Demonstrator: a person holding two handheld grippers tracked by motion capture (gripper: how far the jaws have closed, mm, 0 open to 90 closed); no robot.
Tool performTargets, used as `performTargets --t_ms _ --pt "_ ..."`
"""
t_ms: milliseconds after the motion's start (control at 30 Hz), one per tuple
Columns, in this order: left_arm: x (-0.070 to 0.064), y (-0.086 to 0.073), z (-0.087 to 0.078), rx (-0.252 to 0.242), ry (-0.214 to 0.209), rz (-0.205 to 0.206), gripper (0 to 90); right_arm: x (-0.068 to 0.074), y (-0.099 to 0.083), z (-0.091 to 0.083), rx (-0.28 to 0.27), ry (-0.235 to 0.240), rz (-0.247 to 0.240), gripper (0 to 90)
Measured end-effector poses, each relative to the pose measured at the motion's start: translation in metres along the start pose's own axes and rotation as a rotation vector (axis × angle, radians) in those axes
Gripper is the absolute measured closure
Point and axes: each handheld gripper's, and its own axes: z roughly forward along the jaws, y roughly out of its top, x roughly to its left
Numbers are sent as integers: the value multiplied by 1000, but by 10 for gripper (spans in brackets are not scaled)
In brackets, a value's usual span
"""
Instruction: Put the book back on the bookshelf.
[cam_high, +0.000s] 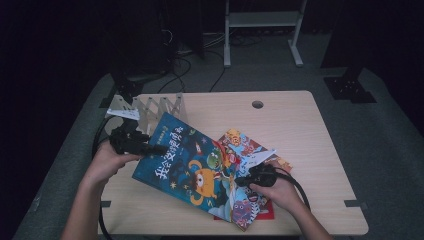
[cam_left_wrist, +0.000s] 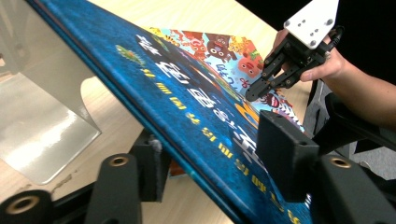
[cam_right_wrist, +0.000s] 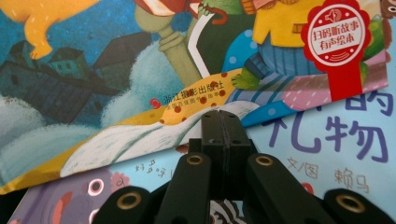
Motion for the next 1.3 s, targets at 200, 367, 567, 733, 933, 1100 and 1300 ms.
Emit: performTargets --t_ms 200,367,567,733,933,1100,1300 --pt "3 20 -2 45 -15 -6 543 1 2 3 -3 4 2 892" --pt "4 38 -3 80 -3 -32 580 3 6 7 -5 7 -3 893" --pt "4 58 -4 121 11 -22 617 5 10 13 -19 21 -12 892" --pt "7 76 -3 158 4 -31 651 3 9 13 -29 27 -13 864" --pt "7 97 -4 187 30 -29 682 -13 -2 -1 -43 -58 22 769" --pt "4 109 -7 203 42 -25 708 -39 -20 -23 -104 -196 112 604" --pt "-2 123 -9 223 63 -14 738 -79 -46 -52 -168 -376 229 435"
